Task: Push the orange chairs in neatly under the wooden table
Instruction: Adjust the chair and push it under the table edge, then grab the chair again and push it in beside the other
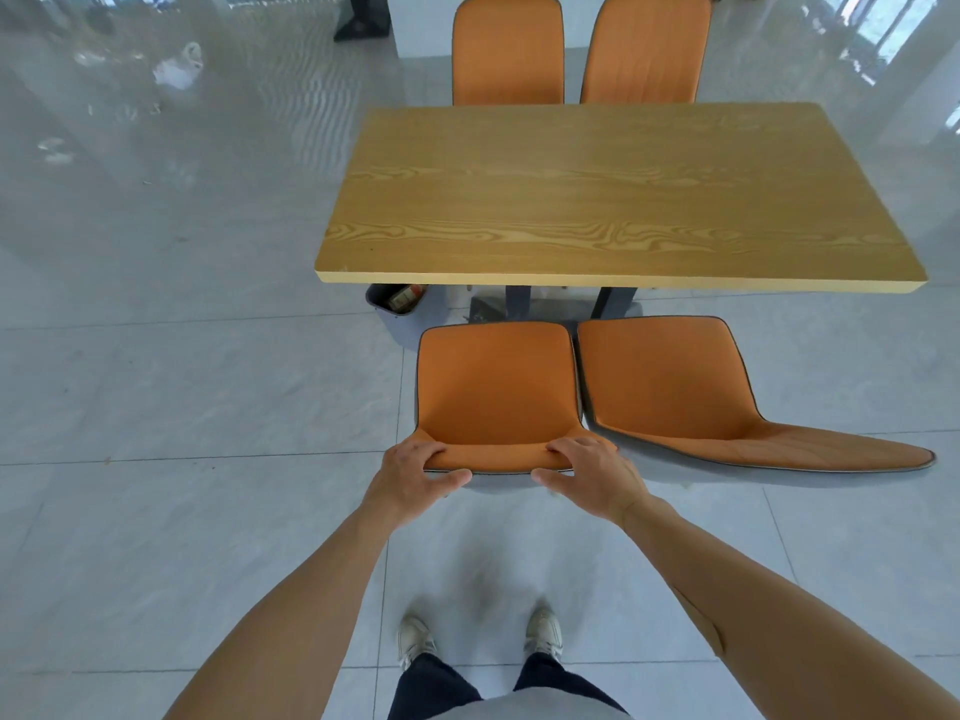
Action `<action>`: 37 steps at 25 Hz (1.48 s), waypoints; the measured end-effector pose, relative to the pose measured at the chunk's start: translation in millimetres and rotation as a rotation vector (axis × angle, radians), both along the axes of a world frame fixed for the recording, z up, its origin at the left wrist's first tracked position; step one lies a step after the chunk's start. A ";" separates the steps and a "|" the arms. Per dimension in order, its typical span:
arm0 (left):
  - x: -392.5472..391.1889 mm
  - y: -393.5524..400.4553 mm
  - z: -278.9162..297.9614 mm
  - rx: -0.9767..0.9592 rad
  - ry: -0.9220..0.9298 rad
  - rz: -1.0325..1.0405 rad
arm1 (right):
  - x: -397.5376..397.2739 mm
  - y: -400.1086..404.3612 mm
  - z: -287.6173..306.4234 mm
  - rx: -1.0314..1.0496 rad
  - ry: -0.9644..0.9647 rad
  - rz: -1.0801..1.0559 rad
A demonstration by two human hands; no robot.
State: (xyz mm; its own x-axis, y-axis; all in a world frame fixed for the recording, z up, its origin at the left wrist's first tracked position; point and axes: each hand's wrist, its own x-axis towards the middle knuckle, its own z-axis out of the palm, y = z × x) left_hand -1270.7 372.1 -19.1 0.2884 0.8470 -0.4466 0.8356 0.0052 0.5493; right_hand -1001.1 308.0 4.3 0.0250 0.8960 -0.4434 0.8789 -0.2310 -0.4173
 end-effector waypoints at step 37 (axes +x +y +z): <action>-514.1 205.8 138.0 0.376 -0.261 0.604 | -495.9 379.2 129.6 0.356 0.336 0.538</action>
State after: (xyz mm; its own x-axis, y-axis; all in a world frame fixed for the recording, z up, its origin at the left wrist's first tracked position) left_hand -1784.7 577.9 118.9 -0.2175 0.9730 -0.0774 0.5897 0.1941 0.7839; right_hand -1497.0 687.2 133.9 -0.5458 0.8374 -0.0283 0.6435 0.3973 -0.6543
